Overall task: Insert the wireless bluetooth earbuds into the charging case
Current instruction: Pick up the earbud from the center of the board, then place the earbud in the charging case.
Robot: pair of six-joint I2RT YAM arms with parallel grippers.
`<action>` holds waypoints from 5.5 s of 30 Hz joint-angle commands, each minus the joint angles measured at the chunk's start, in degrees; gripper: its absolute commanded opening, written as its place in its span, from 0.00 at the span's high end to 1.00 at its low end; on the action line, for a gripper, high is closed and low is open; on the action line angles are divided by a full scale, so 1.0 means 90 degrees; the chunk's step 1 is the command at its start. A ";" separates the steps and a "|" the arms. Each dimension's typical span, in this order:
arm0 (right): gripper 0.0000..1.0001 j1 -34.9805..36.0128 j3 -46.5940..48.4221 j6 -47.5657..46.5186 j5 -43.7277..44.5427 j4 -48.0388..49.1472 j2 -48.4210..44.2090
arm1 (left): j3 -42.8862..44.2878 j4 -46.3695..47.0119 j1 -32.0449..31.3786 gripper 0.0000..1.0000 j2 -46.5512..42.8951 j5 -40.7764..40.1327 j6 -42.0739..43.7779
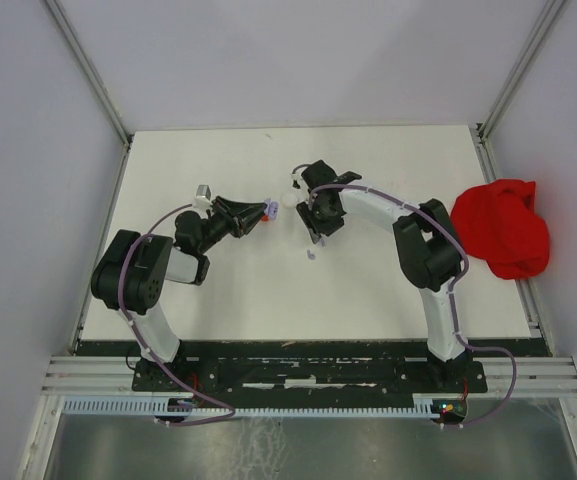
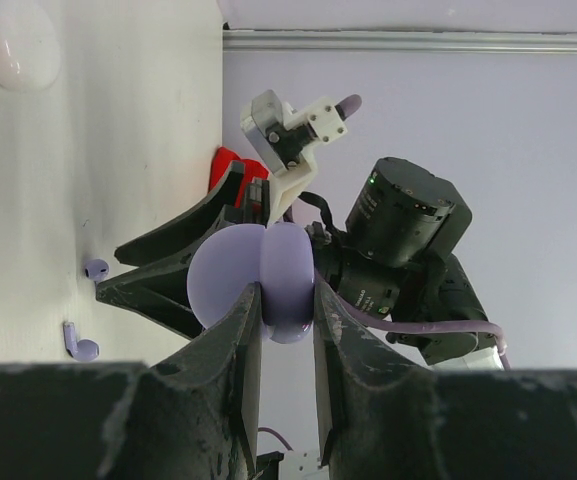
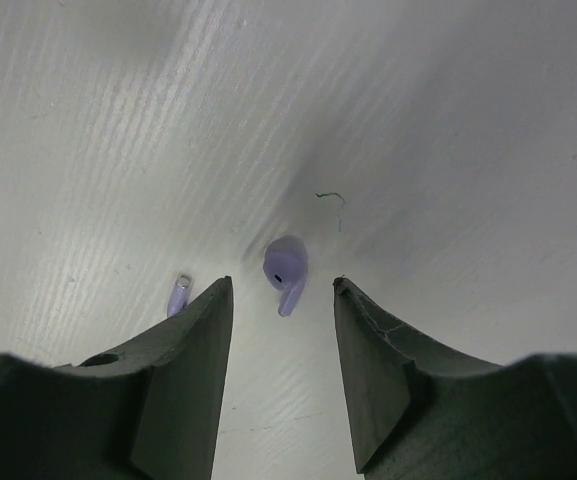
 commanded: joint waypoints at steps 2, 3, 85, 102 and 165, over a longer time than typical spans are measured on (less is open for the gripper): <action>0.47 -0.0020 0.0377 -0.0073 -0.0085 -0.0095 0.0166 | -0.0030 0.0457 0.0031 0.97 -0.0019 0.0071 -0.0173; 0.47 -0.0020 0.0396 -0.0074 -0.0092 -0.0093 0.0195 | -0.0026 0.0457 0.0031 0.97 -0.0014 0.0073 -0.0173; 0.94 -0.0011 0.0373 -0.0021 0.0189 0.0095 0.0191 | -0.0091 0.0642 0.0089 0.97 0.0060 0.0109 -0.0333; 0.97 -0.0010 -0.3200 -0.0007 0.0191 0.5295 -0.3364 | -0.0101 0.1091 -0.0062 0.97 0.0503 0.0174 -0.0863; 1.00 0.0725 -0.5739 -0.1899 -0.0867 1.0773 -0.2882 | 0.0576 0.1461 -0.0656 0.97 0.0820 0.0558 -0.1815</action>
